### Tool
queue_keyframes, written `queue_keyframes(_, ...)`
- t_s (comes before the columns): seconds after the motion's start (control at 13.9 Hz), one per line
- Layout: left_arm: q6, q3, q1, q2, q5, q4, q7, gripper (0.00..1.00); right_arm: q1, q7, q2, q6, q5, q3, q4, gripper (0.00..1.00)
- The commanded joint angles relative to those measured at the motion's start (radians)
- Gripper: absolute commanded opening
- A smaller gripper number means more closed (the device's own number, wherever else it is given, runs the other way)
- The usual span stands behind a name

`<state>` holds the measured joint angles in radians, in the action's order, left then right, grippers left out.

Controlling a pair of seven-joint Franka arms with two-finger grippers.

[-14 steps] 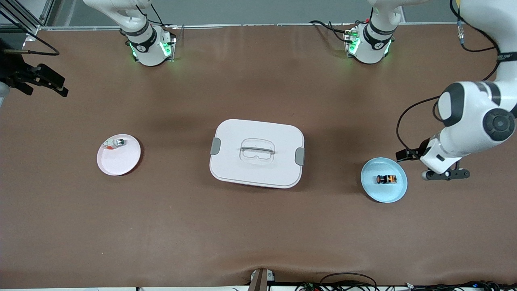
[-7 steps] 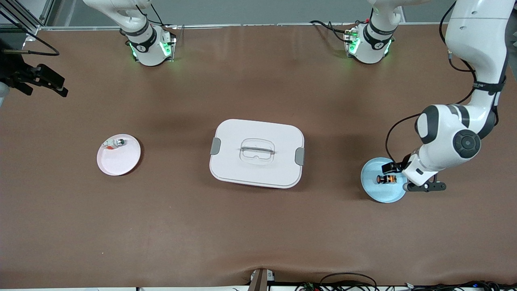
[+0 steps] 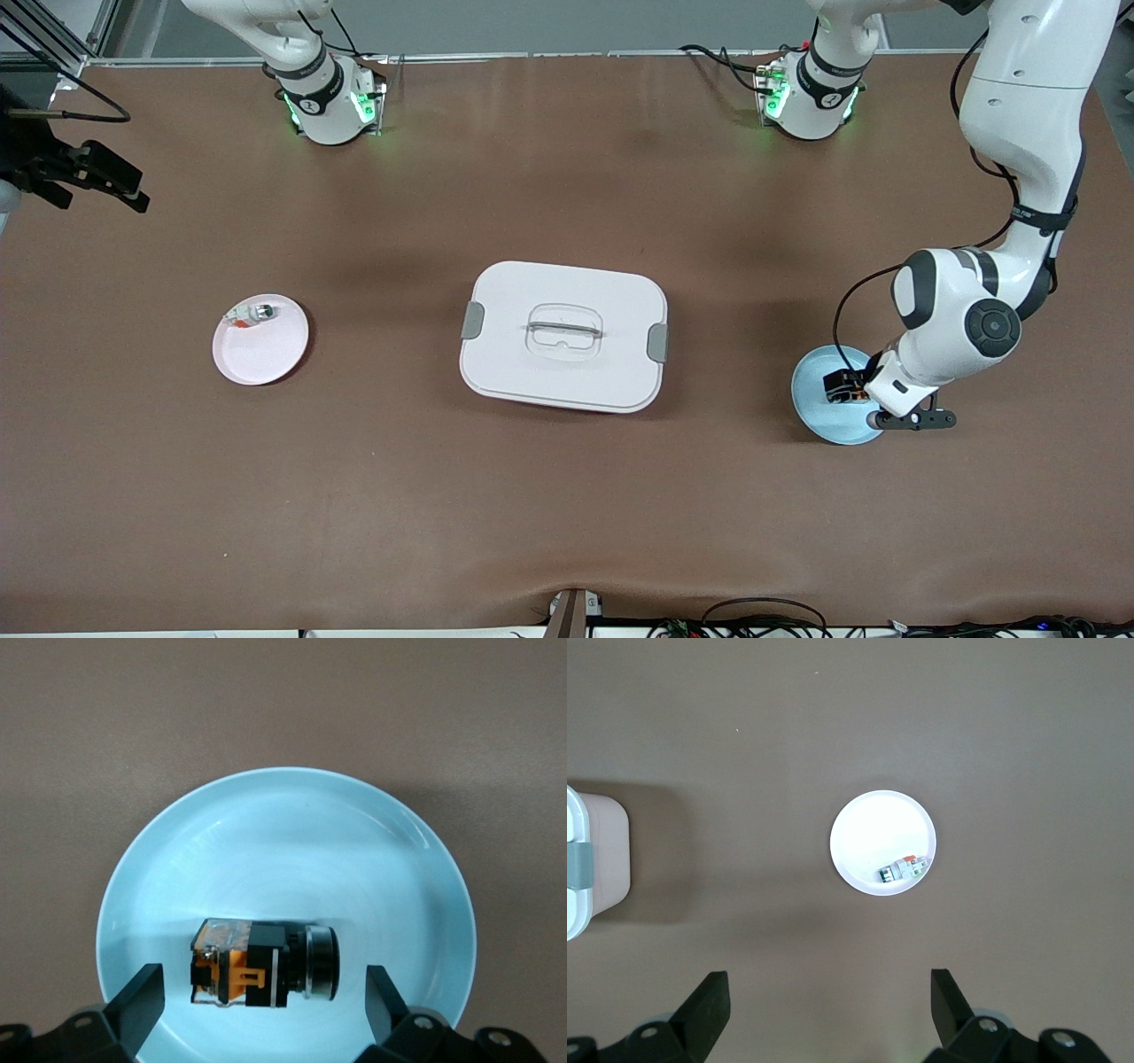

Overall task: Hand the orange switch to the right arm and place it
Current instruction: 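Close the left gripper on the orange switch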

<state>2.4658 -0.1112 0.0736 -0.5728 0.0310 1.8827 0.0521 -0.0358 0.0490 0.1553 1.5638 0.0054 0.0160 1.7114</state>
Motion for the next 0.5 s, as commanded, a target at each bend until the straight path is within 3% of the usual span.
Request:
queue_keyframes(0.0, 0.013, -0.001, 0.000, -0.032, 0.018, -0.025, -0.011, 1.00, -0.009, 0.002, 0.024, 0.002, -0.013, 0.010, 0.019, 1.00)
queue_keyframes(0.14, 0.022, -0.001, 0.000, -0.045, 0.018, -0.028, -0.029, 0.98, -0.010, 0.002, 0.024, 0.001, -0.012, 0.009, 0.019, 1.00)
queue_keyframes(0.43, 0.028, -0.001, 0.005, -0.055, 0.018, -0.028, -0.038, 0.83, -0.010, 0.002, 0.024, -0.001, -0.012, 0.008, 0.019, 1.00)
